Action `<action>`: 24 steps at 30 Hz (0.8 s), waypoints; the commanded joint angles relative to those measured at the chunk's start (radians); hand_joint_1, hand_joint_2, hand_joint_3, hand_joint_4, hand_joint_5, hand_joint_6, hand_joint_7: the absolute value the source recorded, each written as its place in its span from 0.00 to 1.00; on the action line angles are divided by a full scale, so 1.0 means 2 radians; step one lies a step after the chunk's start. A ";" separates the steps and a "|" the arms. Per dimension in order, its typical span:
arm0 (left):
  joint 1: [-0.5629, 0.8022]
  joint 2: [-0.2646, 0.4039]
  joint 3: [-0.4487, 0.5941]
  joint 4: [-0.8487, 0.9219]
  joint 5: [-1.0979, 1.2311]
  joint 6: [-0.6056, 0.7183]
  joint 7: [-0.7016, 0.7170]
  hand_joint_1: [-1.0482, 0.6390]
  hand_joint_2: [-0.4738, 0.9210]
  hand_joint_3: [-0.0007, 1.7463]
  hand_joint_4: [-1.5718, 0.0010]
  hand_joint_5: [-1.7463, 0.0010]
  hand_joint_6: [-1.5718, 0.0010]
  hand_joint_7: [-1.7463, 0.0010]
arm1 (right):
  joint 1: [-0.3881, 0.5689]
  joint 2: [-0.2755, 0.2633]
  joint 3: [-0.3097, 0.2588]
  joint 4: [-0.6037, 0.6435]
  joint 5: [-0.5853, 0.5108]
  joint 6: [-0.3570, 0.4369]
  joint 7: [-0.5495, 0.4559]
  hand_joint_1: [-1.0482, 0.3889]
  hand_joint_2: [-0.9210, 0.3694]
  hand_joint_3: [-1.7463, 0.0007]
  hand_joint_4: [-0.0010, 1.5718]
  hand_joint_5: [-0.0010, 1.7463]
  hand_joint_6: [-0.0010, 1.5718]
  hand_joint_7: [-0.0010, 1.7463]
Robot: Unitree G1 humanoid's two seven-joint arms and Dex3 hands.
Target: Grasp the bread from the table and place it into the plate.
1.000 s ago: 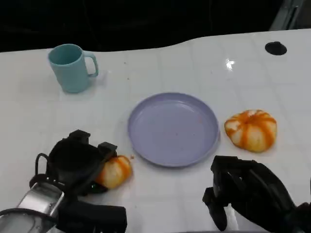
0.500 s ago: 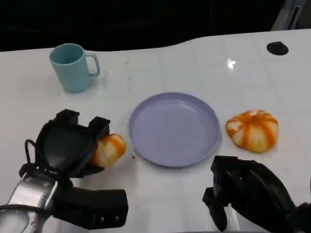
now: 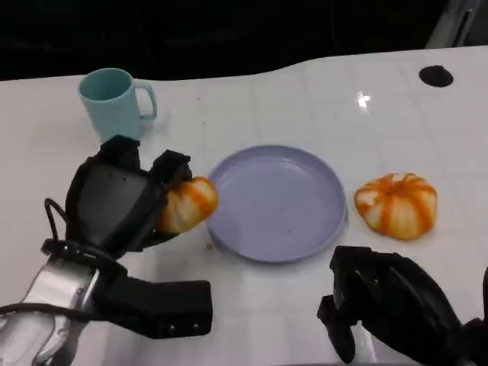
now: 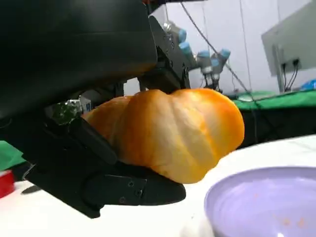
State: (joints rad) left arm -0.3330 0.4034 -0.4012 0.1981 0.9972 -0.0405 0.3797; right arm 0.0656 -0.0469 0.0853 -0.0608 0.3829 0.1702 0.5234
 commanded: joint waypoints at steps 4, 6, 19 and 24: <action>-0.055 -0.020 -0.003 0.050 -0.020 -0.049 0.030 0.49 0.58 0.64 0.41 0.00 0.52 0.05 | 0.001 -0.003 -0.001 0.001 -0.003 -0.011 -0.001 0.08 0.01 0.80 0.77 0.95 0.67 0.85; -0.069 -0.026 -0.006 0.068 -0.024 -0.062 0.032 0.50 0.56 0.65 0.41 0.00 0.52 0.05 | 0.001 -0.004 -0.001 0.001 -0.004 -0.010 -0.002 0.07 0.01 0.81 0.77 0.95 0.67 0.85; -0.157 -0.077 -0.052 0.178 -0.029 -0.070 -0.014 0.44 0.73 0.45 0.44 0.00 0.43 0.32 | 0.005 -0.004 0.000 -0.005 -0.002 -0.006 -0.005 0.07 0.00 0.82 0.78 0.94 0.68 0.85; -0.180 -0.100 -0.067 0.235 -0.028 -0.090 0.013 0.45 0.62 0.61 0.40 0.00 0.48 0.18 | 0.006 -0.004 0.000 -0.008 -0.001 -0.003 -0.005 0.07 0.00 0.82 0.78 0.94 0.67 0.85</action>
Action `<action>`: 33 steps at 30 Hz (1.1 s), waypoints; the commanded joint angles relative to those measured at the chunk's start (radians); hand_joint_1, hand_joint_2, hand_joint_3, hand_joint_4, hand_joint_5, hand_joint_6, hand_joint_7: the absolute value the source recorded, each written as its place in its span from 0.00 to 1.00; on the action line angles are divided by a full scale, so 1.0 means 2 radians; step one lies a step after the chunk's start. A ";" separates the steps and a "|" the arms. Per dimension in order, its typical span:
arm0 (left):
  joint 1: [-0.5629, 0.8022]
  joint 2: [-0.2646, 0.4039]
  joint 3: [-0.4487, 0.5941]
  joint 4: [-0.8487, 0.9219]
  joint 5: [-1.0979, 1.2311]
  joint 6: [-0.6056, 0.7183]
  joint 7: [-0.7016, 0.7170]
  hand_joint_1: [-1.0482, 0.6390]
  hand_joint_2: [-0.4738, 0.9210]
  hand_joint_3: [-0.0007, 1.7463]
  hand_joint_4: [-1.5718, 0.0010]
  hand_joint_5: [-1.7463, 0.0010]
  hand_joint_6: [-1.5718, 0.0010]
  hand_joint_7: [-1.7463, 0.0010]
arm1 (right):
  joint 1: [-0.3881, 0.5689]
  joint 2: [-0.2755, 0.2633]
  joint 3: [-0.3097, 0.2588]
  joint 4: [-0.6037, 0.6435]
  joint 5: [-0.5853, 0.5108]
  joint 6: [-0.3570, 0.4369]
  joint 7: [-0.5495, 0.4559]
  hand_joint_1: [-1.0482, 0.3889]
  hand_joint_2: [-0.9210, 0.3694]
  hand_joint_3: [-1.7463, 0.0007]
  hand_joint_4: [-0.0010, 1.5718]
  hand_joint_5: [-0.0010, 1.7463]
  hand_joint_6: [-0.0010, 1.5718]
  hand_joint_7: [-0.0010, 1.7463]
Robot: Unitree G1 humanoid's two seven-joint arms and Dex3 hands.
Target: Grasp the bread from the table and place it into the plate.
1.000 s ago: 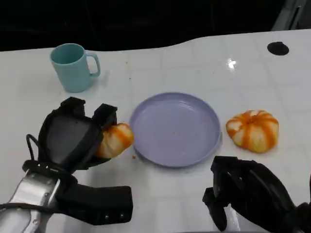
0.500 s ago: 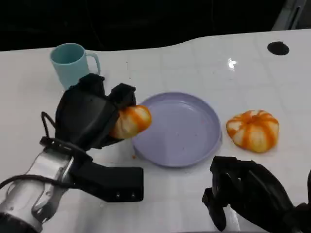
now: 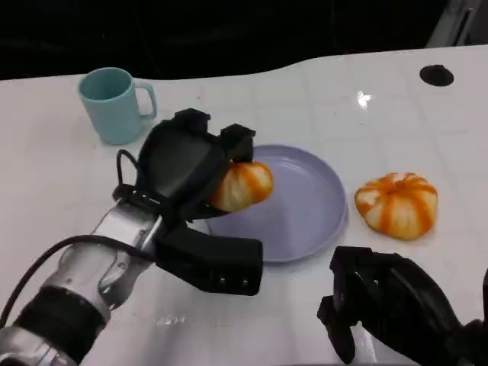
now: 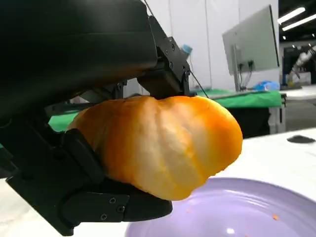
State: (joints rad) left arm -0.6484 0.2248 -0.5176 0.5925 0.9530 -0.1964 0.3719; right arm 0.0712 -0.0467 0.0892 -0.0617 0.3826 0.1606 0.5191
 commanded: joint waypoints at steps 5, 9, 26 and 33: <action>-0.041 -0.031 -0.009 0.089 -0.030 -0.021 0.001 0.47 0.64 0.61 0.39 0.00 0.48 0.20 | 0.006 -0.002 0.001 -0.012 -0.001 0.000 -0.005 0.08 0.00 0.81 0.78 0.94 0.67 0.85; -0.054 -0.038 -0.007 0.122 -0.060 -0.034 -0.032 0.47 0.71 0.59 0.42 0.00 0.49 0.19 | 0.009 -0.001 0.003 -0.016 -0.002 -0.002 -0.007 0.08 0.00 0.81 0.77 0.94 0.67 0.84; -0.066 -0.002 -0.014 0.081 -0.109 -0.036 -0.220 0.14 1.00 0.25 0.92 0.82 0.83 1.00 | 0.015 -0.001 0.007 -0.022 0.000 -0.006 -0.006 0.09 0.00 0.80 0.77 0.93 0.67 0.84; -0.039 0.024 -0.008 0.003 -0.115 -0.028 -0.250 0.11 1.00 0.27 0.94 0.82 0.84 0.99 | 0.020 -0.003 0.002 -0.030 0.007 0.001 -0.008 0.09 0.00 0.80 0.77 0.93 0.67 0.83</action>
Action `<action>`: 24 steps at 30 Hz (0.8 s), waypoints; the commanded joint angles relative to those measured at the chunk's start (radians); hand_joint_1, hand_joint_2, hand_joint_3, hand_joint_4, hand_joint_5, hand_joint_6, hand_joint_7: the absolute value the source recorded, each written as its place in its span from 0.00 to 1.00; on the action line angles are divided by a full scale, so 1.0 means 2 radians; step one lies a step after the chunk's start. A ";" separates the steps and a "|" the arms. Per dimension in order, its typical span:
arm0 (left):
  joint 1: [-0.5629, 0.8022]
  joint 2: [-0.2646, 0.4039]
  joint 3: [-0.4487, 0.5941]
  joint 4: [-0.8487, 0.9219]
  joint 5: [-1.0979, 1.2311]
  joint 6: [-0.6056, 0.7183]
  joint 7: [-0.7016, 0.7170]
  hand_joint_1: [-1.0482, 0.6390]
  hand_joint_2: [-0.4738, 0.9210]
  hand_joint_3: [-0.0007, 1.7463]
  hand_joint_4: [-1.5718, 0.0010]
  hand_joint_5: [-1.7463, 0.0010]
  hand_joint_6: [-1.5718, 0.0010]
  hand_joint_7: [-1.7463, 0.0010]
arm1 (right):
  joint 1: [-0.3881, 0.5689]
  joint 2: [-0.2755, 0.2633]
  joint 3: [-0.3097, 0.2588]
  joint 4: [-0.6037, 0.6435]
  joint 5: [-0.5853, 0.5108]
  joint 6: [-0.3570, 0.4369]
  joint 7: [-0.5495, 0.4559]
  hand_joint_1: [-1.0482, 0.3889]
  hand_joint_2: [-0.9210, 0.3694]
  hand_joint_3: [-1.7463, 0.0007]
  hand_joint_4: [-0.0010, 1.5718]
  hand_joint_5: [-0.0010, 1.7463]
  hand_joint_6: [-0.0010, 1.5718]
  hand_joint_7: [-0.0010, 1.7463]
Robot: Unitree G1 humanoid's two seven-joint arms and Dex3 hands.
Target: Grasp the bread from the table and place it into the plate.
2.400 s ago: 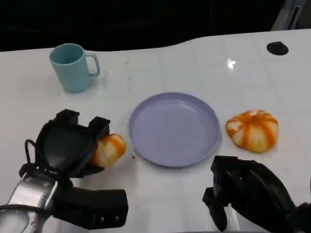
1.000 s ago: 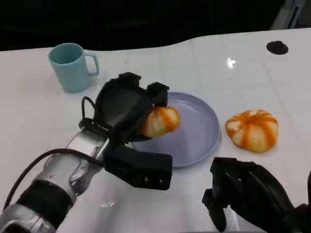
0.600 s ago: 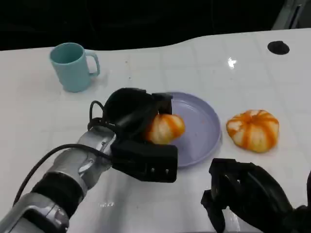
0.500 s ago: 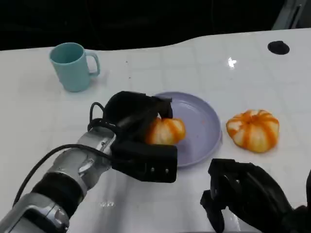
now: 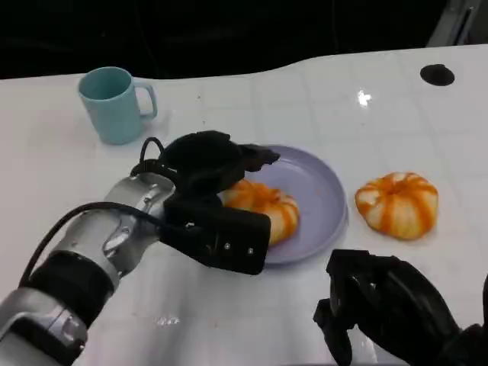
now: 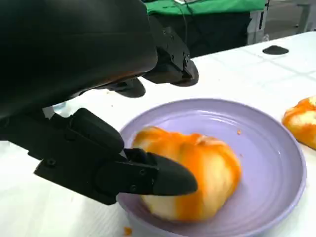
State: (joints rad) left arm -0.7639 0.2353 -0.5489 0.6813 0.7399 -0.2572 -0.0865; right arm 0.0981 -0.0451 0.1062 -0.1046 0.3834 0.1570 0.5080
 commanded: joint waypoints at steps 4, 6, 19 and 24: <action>0.044 0.032 0.024 -0.087 -0.029 -0.009 -0.027 0.12 1.00 0.26 0.90 0.79 0.80 0.98 | 0.006 -0.006 -0.008 -0.009 0.006 0.003 -0.001 0.08 0.00 0.80 0.78 0.93 0.67 0.84; 0.058 0.039 0.034 -0.106 -0.039 -0.016 -0.027 0.12 1.00 0.26 0.88 0.78 0.78 0.97 | 0.005 -0.006 -0.009 -0.009 0.008 0.005 0.000 0.08 0.00 0.80 0.78 0.93 0.66 0.84; 0.204 0.013 0.155 -0.224 -0.338 -0.032 -0.136 0.28 1.00 0.16 0.84 0.37 0.58 0.92 | 0.007 -0.008 -0.011 -0.012 0.010 0.012 0.003 0.09 0.00 0.82 0.78 0.92 0.66 0.84; 0.261 -0.004 0.181 -0.268 -0.433 -0.019 -0.181 0.28 1.00 0.18 0.76 0.27 0.63 0.68 | 0.007 -0.010 -0.010 -0.015 0.006 0.011 0.003 0.09 0.00 0.81 0.77 0.93 0.66 0.84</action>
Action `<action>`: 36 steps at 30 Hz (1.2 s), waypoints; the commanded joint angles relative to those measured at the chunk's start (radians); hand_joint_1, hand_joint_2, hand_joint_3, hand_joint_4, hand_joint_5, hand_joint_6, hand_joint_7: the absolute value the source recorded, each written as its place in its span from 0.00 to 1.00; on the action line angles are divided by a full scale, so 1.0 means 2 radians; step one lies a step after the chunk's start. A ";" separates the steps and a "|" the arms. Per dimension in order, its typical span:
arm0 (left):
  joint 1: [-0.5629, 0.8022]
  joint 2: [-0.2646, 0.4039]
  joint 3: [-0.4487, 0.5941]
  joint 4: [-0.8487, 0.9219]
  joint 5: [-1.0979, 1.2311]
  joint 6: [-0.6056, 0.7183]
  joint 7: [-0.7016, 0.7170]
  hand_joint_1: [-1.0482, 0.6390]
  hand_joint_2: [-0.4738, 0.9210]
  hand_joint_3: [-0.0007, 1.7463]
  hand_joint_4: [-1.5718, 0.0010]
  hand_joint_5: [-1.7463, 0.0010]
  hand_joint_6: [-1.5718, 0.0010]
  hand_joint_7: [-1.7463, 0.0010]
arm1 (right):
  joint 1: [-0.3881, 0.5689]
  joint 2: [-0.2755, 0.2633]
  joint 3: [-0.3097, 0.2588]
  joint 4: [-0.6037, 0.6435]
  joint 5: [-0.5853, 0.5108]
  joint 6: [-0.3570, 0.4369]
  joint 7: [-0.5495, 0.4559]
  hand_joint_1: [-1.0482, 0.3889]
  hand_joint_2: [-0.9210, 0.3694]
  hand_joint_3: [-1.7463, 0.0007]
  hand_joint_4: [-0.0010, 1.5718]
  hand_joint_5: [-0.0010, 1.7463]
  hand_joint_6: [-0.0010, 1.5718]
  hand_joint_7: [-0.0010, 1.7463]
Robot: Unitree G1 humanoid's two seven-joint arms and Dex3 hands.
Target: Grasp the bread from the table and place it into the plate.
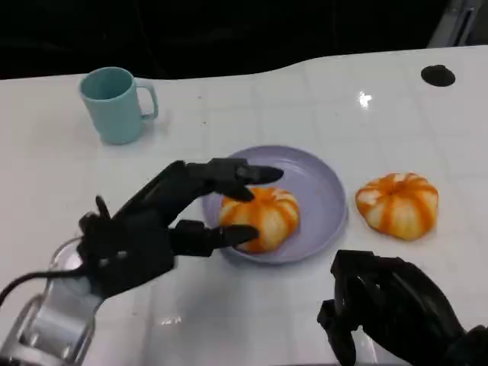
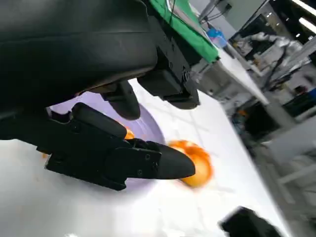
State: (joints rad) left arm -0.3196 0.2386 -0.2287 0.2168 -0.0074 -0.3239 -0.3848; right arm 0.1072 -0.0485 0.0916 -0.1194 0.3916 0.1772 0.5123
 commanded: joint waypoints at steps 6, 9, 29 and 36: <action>0.118 -0.007 0.034 -0.142 -0.118 0.090 -0.045 0.23 1.00 0.19 0.67 0.15 0.68 0.35 | 0.000 -0.008 -0.002 -0.008 -0.002 0.004 -0.002 0.09 0.00 0.81 0.78 0.92 0.67 0.83; 0.154 -0.015 0.037 -0.189 -0.124 0.127 -0.029 0.24 1.00 0.20 0.66 0.08 0.69 0.28 | -0.001 -0.008 -0.003 -0.009 0.000 0.009 -0.003 0.08 0.00 0.81 0.78 0.92 0.67 0.83; 0.271 -0.079 0.048 -0.224 -0.185 0.195 -0.014 0.26 1.00 0.24 0.44 0.00 0.61 0.00 | -0.002 -0.011 -0.008 -0.012 0.007 0.016 0.002 0.09 0.01 0.80 0.78 0.92 0.67 0.83; 0.270 -0.086 0.049 -0.203 -0.190 0.193 -0.025 0.25 1.00 0.21 0.41 0.00 0.57 0.00 | -0.005 -0.010 -0.008 -0.004 0.004 0.007 0.004 0.09 0.00 0.80 0.78 0.92 0.67 0.84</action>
State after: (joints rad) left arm 0.2170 0.0620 -0.1437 -0.1992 -0.3774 0.0728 -0.4184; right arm 0.1024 -0.0580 0.0870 -0.1376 0.3935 0.2003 0.5147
